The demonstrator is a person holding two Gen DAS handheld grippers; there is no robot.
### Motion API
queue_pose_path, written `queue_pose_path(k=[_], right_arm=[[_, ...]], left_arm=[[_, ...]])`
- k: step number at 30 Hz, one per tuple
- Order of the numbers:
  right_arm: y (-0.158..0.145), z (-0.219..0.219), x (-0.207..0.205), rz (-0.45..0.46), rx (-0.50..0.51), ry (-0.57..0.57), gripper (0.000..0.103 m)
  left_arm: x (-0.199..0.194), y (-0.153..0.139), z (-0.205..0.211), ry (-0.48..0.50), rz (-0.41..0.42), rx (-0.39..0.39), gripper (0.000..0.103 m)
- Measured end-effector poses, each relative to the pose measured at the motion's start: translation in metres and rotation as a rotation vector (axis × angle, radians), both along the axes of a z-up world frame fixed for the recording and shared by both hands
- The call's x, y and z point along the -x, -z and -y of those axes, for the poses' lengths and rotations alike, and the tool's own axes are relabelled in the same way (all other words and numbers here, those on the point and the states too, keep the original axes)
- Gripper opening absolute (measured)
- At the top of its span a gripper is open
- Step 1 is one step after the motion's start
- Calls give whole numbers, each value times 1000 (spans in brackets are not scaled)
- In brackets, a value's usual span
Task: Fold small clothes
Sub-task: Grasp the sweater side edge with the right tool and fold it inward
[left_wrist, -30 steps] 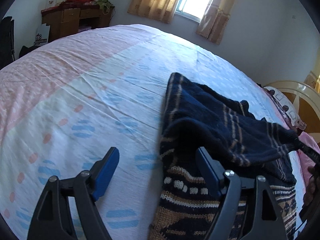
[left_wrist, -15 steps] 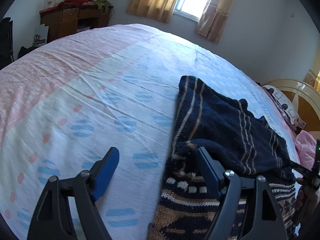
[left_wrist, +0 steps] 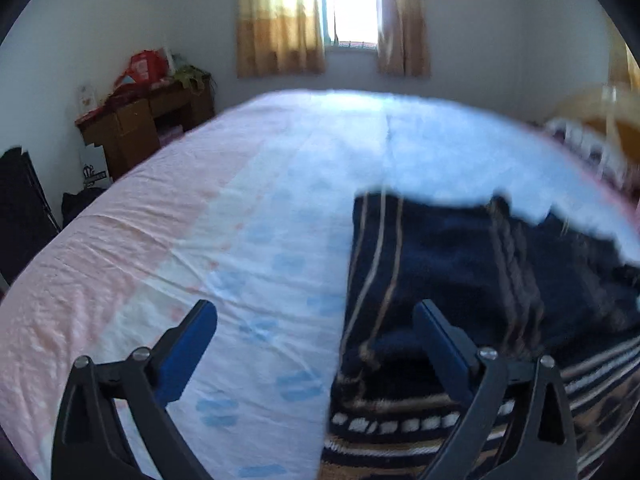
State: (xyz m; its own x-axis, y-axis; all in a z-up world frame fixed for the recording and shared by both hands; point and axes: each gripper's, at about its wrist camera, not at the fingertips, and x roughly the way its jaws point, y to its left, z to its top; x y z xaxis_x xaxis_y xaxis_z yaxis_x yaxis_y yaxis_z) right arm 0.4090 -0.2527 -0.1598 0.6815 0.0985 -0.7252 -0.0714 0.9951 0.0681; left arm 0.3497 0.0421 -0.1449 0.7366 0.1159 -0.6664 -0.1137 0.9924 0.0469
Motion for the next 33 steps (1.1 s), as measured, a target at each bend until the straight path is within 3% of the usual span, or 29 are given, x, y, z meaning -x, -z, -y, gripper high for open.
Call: queue_pose_path(k=[4, 7, 17, 20, 24, 29, 31, 33], right_arm=[[29, -13, -8, -104, 32, -22, 53], [37, -7, 0, -106, 39, -24, 48], [38, -9, 24, -128, 103, -31, 48], [29, -14, 36, -54, 158, -41, 48], [9, -3, 30, 14, 71, -4, 48], [16, 12, -1, -41, 35, 62, 48], [30, 19, -8, -92, 67, 105, 40], [35, 26, 0, -79, 75, 101, 40]], left_arm=[[-9, 24, -5, -15, -126, 3, 102], [-7, 24, -7, -12, -129, -1, 103], [0, 32, -1, 10, -154, -37, 103], [0, 33, 1, 14, -161, -42, 103], [-1, 34, 4, 16, -168, -54, 103], [-2, 36, 2, 18, -173, -38, 103], [-3, 36, 1, 20, -176, -30, 103], [-3, 37, 0, 22, -178, -24, 103]])
